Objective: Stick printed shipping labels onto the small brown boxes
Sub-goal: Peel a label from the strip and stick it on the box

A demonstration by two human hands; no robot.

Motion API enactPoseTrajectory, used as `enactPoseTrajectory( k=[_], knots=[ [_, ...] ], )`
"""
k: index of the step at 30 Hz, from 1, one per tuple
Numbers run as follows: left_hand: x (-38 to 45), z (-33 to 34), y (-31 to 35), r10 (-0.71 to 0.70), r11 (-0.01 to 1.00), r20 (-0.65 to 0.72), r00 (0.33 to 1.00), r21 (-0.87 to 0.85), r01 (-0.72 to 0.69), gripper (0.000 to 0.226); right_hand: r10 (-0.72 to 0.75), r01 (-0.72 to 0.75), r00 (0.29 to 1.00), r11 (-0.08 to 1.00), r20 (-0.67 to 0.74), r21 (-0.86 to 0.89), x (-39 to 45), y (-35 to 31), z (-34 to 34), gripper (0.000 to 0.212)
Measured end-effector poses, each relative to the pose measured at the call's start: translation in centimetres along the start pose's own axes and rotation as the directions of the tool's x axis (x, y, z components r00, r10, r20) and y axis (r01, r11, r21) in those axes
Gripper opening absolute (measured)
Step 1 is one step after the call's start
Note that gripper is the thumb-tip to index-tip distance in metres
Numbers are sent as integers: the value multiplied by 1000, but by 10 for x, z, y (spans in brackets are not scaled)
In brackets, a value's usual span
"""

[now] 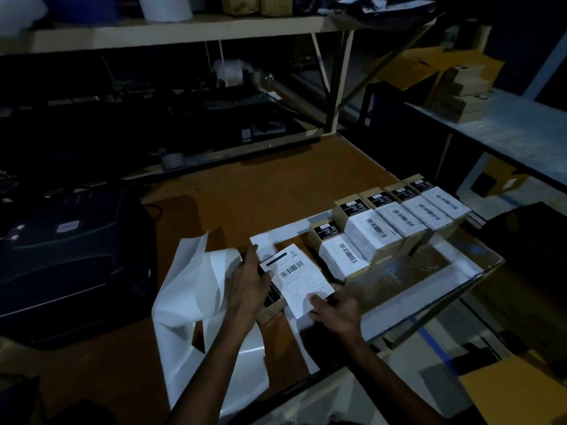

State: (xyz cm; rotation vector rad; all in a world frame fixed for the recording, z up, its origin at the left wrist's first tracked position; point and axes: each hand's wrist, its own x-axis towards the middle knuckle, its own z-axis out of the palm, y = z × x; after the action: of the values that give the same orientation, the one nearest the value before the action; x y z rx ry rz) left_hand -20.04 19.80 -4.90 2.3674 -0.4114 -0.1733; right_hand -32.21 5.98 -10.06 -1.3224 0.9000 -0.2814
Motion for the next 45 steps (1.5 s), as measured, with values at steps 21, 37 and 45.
enactPoseTrajectory(
  k=[21,37,45],
  knots=[
    [-31,-1,-24,28,937,87,996,-348,4,83,-198,505,841,-45,503,-862,-10,-49,36,71],
    [-32,-5,-16,-1,915,74,997,-403,31,90,-245,514,812,-132,530,-848,20,-59,14,72],
    [-34,-4,-18,12,923,58,998,-385,11,90,-224,634,730,-131,646,-762,12,-65,27,100]
  ],
)
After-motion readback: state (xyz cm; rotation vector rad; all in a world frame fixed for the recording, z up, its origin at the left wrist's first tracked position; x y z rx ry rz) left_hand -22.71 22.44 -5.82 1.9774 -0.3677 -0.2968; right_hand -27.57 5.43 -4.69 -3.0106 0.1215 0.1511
